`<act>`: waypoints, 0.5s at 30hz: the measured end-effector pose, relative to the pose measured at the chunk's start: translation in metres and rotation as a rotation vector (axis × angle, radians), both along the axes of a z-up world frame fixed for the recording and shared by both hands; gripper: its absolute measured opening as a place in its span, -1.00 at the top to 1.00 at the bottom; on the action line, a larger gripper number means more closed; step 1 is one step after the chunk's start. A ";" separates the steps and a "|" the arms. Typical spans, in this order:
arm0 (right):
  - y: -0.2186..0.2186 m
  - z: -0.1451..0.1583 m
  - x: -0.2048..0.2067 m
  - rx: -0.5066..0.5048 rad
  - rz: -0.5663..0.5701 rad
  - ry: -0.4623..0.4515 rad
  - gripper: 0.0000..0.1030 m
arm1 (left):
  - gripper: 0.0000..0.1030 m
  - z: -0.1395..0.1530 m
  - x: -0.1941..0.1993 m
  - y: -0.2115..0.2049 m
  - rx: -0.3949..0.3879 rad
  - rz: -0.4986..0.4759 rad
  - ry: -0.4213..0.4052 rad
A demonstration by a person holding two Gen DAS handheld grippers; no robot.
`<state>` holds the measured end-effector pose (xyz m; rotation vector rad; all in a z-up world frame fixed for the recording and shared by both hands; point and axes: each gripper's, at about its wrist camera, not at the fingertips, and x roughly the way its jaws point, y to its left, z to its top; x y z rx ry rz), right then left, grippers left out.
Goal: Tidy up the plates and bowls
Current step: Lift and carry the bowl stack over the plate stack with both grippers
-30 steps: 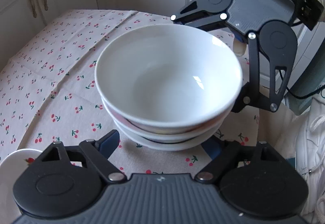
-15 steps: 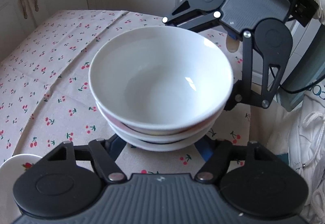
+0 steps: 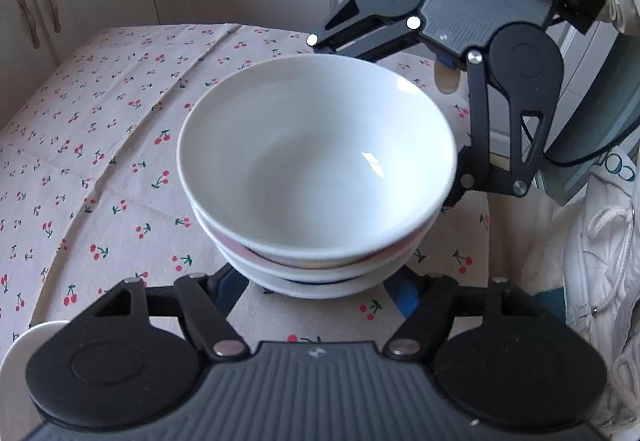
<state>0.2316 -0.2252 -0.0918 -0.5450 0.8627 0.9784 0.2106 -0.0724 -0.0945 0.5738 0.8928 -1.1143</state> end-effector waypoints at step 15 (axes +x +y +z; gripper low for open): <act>0.002 0.006 0.002 -0.012 -0.021 0.015 -0.58 | -0.40 0.008 -0.005 0.002 -0.003 0.008 -0.023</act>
